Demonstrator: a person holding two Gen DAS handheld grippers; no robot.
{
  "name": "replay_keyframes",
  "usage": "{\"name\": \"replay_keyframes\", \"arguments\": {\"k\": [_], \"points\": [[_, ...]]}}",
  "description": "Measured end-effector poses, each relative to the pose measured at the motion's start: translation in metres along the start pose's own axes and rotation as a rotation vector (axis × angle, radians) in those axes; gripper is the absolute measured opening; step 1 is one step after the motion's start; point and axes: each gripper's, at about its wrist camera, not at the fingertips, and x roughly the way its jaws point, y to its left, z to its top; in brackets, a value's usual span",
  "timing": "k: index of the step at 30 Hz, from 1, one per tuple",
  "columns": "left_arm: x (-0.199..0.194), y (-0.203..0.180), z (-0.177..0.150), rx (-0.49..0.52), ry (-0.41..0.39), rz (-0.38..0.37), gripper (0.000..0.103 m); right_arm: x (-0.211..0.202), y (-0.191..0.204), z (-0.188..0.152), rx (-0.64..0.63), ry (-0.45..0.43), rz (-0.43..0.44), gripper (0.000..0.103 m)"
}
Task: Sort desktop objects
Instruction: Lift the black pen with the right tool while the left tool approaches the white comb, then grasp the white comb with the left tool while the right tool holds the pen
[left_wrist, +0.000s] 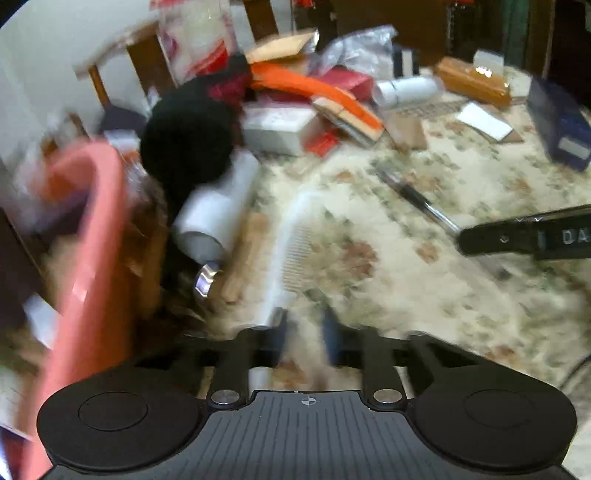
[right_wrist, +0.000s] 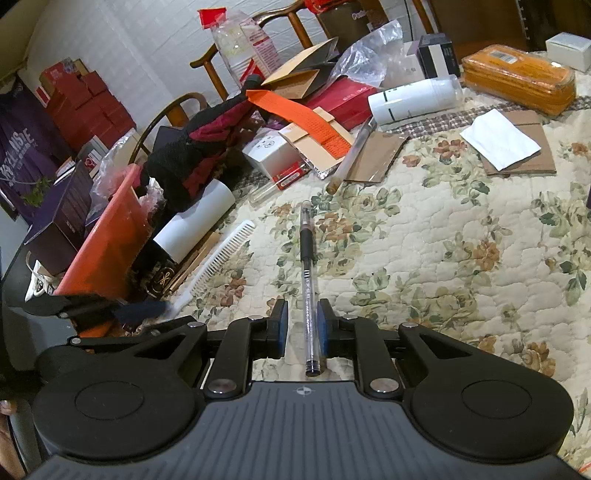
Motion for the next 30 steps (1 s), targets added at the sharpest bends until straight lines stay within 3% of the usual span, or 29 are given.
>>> {"name": "replay_keyframes", "arguments": {"k": [4, 7, 9, 10, 11, 12, 18, 23, 24, 25, 27, 30], "points": [[-0.007, -0.012, -0.009, -0.016, -0.022, 0.038, 0.0, 0.0, 0.0, 0.0, 0.004, -0.003, 0.006, 0.022], [-0.017, -0.012, -0.007, -0.029, -0.004, -0.026, 0.0, -0.001, -0.001, 0.0, 0.005, -0.005, 0.013, 0.026], [-0.022, -0.018, -0.001, 0.036, -0.037, 0.056, 0.0, -0.001, -0.001, 0.0, 0.005, -0.004, 0.013, 0.026], [-0.025, -0.022, 0.002, 0.08, -0.052, 0.104, 0.018, -0.001, -0.001, 0.0, 0.004, -0.004, 0.013, 0.026], [-0.026, -0.023, 0.005, 0.109, -0.055, 0.123, 0.024, -0.001, -0.001, 0.0, 0.006, -0.004, 0.014, 0.026], [-0.025, -0.022, 0.008, 0.119, -0.041, 0.132, 0.036, -0.001, -0.001, 0.0, 0.006, -0.004, 0.015, 0.027], [0.003, -0.002, 0.017, 0.063, 0.086, 0.171, 0.035, -0.002, -0.002, 0.001, 0.015, -0.009, 0.019, 0.028], [0.011, 0.003, 0.018, 0.059, 0.073, 0.151, 0.039, -0.002, -0.002, 0.001, 0.016, -0.009, 0.022, 0.029], [0.011, 0.002, 0.018, 0.065, 0.069, 0.158, 0.036, -0.002, -0.002, 0.001, 0.016, -0.008, 0.021, 0.029], [0.011, 0.0, 0.017, 0.07, 0.075, 0.152, 0.022, -0.002, -0.002, 0.001, 0.016, -0.008, 0.021, 0.029], [0.01, 0.0, 0.015, 0.065, 0.079, 0.125, 0.019, -0.002, -0.003, 0.001, 0.021, -0.009, 0.023, 0.029], [0.008, -0.009, 0.012, 0.081, 0.076, 0.149, 0.017, -0.002, -0.003, 0.001, 0.027, -0.011, 0.025, 0.029]]}}
